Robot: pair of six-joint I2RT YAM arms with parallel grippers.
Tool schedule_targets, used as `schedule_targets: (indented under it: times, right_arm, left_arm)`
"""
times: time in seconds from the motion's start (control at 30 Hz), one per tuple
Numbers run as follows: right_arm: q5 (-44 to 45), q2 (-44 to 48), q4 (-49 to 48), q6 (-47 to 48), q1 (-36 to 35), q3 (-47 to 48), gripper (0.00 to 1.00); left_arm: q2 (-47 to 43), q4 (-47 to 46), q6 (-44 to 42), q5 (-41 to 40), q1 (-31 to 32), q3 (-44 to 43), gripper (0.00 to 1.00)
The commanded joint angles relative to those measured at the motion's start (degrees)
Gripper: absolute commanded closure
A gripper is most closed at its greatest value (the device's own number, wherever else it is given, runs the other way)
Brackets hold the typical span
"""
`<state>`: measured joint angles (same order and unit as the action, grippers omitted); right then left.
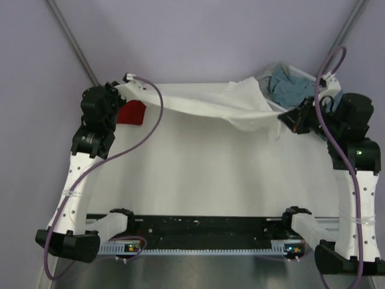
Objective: Fold and stack the t-shirts
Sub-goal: Flatten out the tshirt, then fold the flattened tshirt in 1/3 of the way
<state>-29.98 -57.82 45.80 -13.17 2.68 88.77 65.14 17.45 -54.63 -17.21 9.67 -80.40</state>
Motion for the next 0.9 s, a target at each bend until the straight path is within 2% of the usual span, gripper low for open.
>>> schedule_targets:
  times: [0.0, 0.13, 0.3, 0.47, 0.63, 0.8, 0.87]
  right_arm:
    - [-6.7, 10.0, 7.2, -3.0, 0.2, -13.5, 1.0]
    - [-11.8, 17.3, 12.5, -6.5, 0.1, -22.5, 1.0]
    - [-6.8, 22.0, 26.7, -5.2, 0.1, -25.8, 1.0]
    - [-5.9, 25.1, 30.4, -6.3, -0.5, -30.8, 1.0]
    - [-4.7, 23.6, 26.3, -6.5, -0.5, -37.0, 1.0]
    - [3.8, 18.0, 12.6, -11.6, -0.5, -42.4, 1.0]
    - [8.3, 15.8, 7.0, -14.6, -0.3, -44.5, 1.0]
  left_arm:
    - [-6.6, 12.1, 1.0, 2.0, -1.3, 10.2, 1.0]
    - [-11.3, 25.0, 4.8, 5.8, -2.6, 16.3, 1.0]
    - [-16.2, 42.7, 8.1, 13.2, -2.6, 24.3, 1.0]
    - [-20.4, 50.4, 10.7, 16.9, -2.6, 33.4, 1.0]
    - [-22.8, 47.6, 11.2, 16.4, -2.6, 37.1, 1.0]
    - [-18.0, 34.5, 11.7, 16.9, -2.6, 37.3, 1.0]
    - [-15.5, 29.0, 11.5, 19.5, -2.6, 37.9, 1.0]
